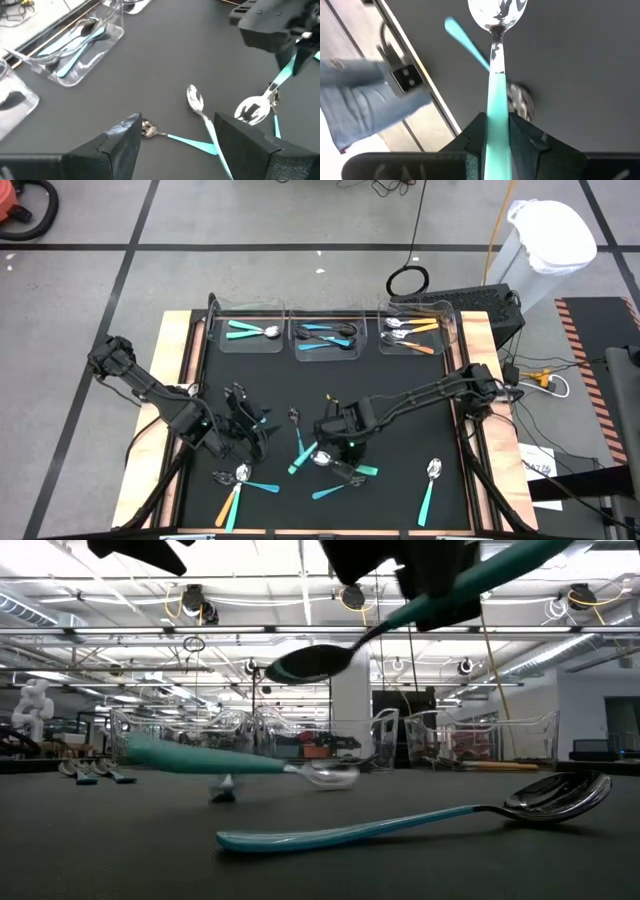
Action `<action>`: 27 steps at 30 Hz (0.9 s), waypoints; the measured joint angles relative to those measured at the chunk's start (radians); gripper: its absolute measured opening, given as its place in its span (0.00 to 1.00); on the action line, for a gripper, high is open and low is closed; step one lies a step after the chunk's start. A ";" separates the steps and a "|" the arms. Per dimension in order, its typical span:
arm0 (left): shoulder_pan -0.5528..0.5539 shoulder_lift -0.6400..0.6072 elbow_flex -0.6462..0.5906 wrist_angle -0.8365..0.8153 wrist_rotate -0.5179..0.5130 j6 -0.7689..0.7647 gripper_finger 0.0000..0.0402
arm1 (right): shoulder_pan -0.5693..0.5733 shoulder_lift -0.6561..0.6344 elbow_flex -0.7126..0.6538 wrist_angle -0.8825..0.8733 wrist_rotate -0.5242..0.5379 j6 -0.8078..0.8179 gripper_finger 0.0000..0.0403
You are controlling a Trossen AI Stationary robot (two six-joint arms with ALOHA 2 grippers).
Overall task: Sort silverware by color (type)
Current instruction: Put the light blue spoon into the left transparent bin
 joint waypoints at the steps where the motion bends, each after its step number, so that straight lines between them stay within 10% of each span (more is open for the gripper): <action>1: 0.005 0.000 0.000 0.007 0.006 -0.004 0.62 | -0.005 0.000 0.000 0.005 0.000 -0.003 0.14; 7: 0.014 0.000 0.000 0.020 0.014 -0.073 0.62 | -0.020 -0.026 0.000 0.042 0.072 -0.085 0.14; 18: 0.023 -0.116 0.000 -0.001 -0.065 -0.178 0.62 | -0.091 -0.080 0.001 0.403 0.565 -0.202 0.14; 27: 0.043 -0.264 0.001 -0.050 -0.124 -0.171 0.62 | -0.157 -0.078 0.001 0.689 0.655 -0.355 0.14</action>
